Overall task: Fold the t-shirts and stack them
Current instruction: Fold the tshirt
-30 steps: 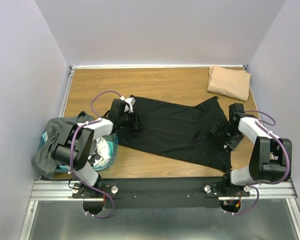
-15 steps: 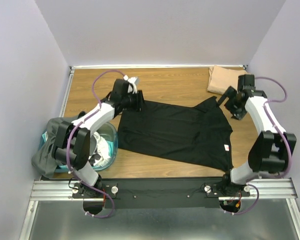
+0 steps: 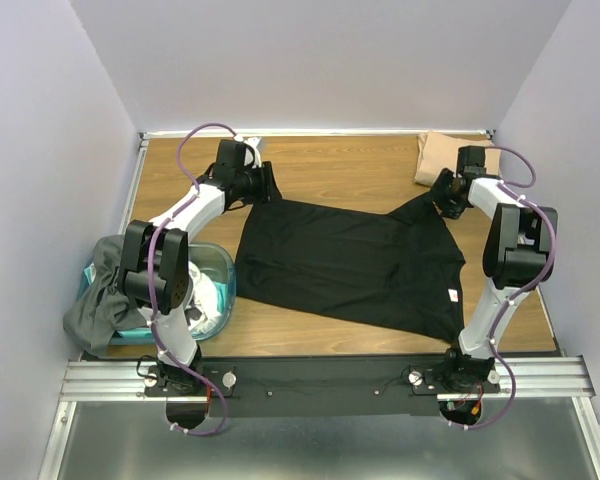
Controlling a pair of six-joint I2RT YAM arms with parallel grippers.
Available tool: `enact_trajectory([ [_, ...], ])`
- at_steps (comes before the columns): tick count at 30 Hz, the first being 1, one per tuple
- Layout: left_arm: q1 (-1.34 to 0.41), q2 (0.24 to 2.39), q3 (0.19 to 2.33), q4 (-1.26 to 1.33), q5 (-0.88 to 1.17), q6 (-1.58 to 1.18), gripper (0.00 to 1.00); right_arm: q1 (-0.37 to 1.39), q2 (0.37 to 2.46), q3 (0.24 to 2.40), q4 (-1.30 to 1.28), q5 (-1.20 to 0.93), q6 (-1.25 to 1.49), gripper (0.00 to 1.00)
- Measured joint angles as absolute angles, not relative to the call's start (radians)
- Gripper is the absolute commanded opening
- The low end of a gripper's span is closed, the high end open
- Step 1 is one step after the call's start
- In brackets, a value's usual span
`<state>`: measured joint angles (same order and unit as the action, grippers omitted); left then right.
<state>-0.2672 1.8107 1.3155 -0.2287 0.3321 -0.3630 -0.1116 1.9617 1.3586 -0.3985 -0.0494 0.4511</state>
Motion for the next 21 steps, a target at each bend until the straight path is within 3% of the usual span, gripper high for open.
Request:
enact_trajectory([
  [10, -0.252, 1.842, 1.317, -0.229, 0.329, -0.362, 0.56, -0.112, 2.035, 1.409, -0.255, -0.058, 0.394, 0.56],
  [19, -0.248, 1.851, 1.317, -0.237, 0.316, -0.361, 0.56, -0.112, 2.094, 1.441, -0.204, -0.083, 0.384, 0.41],
  [21, -0.245, 1.852, 1.317, -0.239, 0.308, -0.358, 0.56, -0.112, 2.094, 1.441, -0.202, -0.083, 0.382, 0.32],
])
